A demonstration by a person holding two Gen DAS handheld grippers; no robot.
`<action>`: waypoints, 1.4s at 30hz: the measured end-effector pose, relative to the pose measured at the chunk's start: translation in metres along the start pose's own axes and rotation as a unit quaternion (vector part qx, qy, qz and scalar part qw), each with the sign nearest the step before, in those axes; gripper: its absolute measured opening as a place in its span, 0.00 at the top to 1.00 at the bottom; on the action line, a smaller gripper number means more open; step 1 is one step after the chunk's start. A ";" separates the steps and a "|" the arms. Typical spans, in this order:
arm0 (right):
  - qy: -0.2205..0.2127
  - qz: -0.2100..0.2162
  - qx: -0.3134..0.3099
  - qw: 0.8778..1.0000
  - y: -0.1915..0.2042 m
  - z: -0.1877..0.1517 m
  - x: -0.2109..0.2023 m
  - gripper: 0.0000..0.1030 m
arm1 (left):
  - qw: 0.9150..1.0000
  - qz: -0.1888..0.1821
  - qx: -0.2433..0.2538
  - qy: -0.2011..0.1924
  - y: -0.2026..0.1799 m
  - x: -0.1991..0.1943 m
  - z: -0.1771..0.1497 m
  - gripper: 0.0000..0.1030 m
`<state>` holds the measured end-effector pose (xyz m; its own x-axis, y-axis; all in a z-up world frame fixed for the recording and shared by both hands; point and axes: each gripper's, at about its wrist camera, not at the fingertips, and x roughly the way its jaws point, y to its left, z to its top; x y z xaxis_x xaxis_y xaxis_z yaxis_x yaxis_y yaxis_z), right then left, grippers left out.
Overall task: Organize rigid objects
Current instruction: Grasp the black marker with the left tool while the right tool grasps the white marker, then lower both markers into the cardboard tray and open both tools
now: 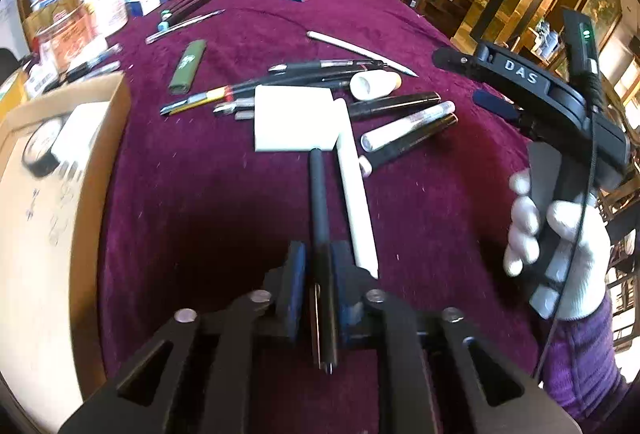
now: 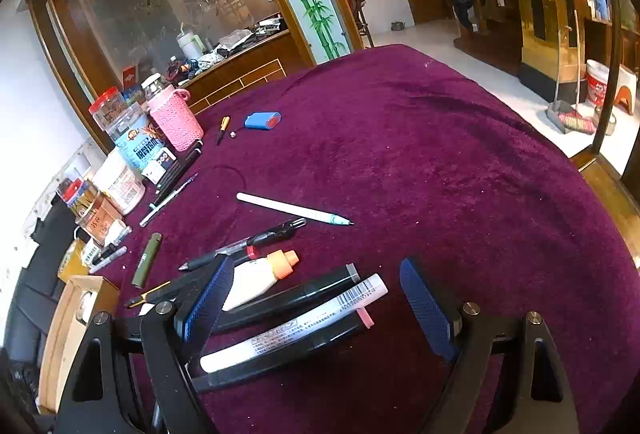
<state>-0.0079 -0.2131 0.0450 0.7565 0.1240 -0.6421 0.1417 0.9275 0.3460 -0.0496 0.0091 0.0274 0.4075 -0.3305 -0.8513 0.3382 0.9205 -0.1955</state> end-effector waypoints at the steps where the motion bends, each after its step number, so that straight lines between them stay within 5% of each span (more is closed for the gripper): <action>1: 0.000 -0.002 -0.002 1.000 0.000 0.000 0.000 0.15 | 1.000 0.007 0.002 0.001 -0.002 0.005 0.002 0.70; 5: 0.002 -0.010 -0.008 1.000 0.001 -0.001 0.004 0.15 | 0.997 0.062 0.048 -0.016 -0.018 0.018 0.004 0.69; 7: 0.006 -0.014 -0.012 1.000 0.002 -0.001 0.006 0.15 | 0.995 0.077 0.057 -0.023 -0.021 0.017 0.000 0.82; 8: 0.008 -0.016 -0.015 1.000 0.003 -0.001 0.007 0.15 | 0.996 0.072 0.053 -0.024 -0.018 0.015 -0.001 0.91; 15: 0.006 0.013 -0.035 0.999 0.014 -0.006 0.000 0.15 | 0.999 0.012 -0.026 -0.042 0.024 -0.028 -0.017 0.91; 19: 0.065 0.100 -0.017 0.993 0.036 -0.027 -0.015 0.14 | 0.997 -0.015 -0.053 -0.061 0.043 -0.057 -0.031 0.91; 23: 0.125 0.096 -0.087 0.984 0.077 -0.064 -0.015 0.16 | 0.993 -0.037 -0.073 -0.083 0.059 -0.078 -0.042 0.91; 26: 0.148 0.059 -0.126 0.979 0.098 -0.081 -0.002 0.32 | 0.991 -0.049 -0.086 -0.094 0.069 -0.086 -0.050 0.91; 31: 0.146 -0.014 -0.157 0.977 0.119 -0.082 0.019 0.40 | 0.987 -0.061 -0.109 -0.104 0.089 -0.099 -0.062 0.91; 33: 0.130 -0.042 -0.165 0.977 0.122 -0.080 0.021 0.76 | 0.985 -0.059 -0.117 -0.112 0.099 -0.106 -0.066 0.91; 34: 0.124 -0.051 -0.169 0.976 0.122 -0.081 0.021 0.84 | 0.984 -0.058 -0.123 -0.116 0.104 -0.111 -0.068 0.91; 42: 0.138 0.030 -0.108 0.984 0.101 -0.082 -0.011 0.87 | 0.978 -0.028 -0.155 -0.134 0.155 -0.138 -0.076 0.91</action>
<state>-0.0539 -0.0918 0.0310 0.5527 0.2437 -0.7970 -0.0593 0.9654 0.2540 -0.1175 0.2127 0.0773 0.6176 -0.3877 -0.6843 0.1108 0.9043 -0.4123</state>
